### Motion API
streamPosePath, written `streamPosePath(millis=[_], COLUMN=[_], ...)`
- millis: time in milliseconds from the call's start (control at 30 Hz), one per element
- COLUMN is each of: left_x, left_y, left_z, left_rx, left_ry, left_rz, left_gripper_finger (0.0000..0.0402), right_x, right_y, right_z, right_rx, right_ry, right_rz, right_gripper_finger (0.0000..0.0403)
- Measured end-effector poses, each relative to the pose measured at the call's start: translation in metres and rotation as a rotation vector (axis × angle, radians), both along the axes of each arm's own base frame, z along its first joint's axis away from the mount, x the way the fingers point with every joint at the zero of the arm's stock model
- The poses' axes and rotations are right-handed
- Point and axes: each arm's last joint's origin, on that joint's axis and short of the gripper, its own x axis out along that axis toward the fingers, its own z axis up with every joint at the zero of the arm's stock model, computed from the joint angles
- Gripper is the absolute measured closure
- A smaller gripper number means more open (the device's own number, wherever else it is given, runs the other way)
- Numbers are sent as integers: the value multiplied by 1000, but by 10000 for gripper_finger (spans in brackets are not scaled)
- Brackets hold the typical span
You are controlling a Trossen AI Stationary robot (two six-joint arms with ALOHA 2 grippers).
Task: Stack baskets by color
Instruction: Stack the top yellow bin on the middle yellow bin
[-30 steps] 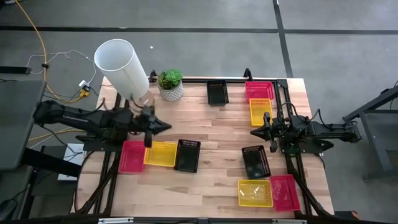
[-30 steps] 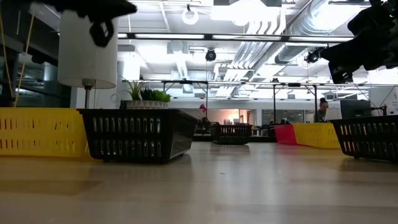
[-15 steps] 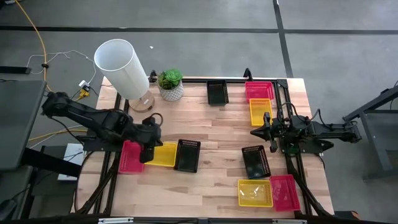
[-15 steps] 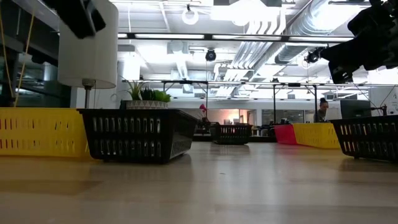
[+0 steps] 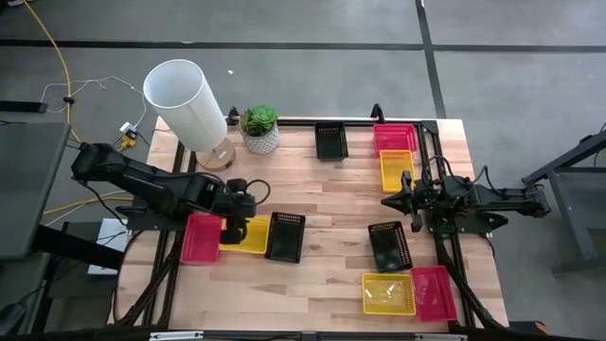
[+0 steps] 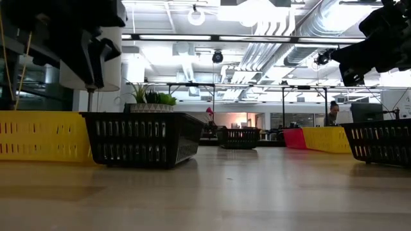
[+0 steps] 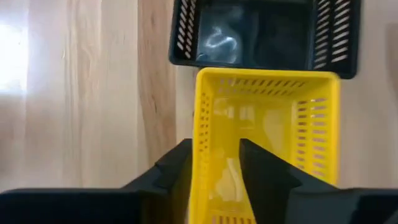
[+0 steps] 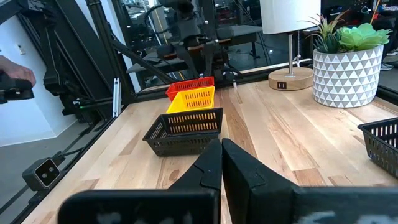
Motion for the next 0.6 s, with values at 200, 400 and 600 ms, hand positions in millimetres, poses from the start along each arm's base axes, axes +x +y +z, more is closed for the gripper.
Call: streamPosePath(millis=[200, 400, 600], left_x=[7, 9, 2], left_y=[7, 4, 3], left_z=[-12, -10, 22], left_rx=[-8, -106, -194], left_ry=[59, 57, -130], left_rz=[17, -14, 35], left_gripper_finger=[218, 210, 211], right_x=[0, 0, 0], right_y=[0, 0, 0], right_z=[0, 0, 0], right_rx=[0, 0, 0], right_ry=[1, 1, 0], right_rz=[0, 0, 0], right_gripper_finger=[402, 402, 402])
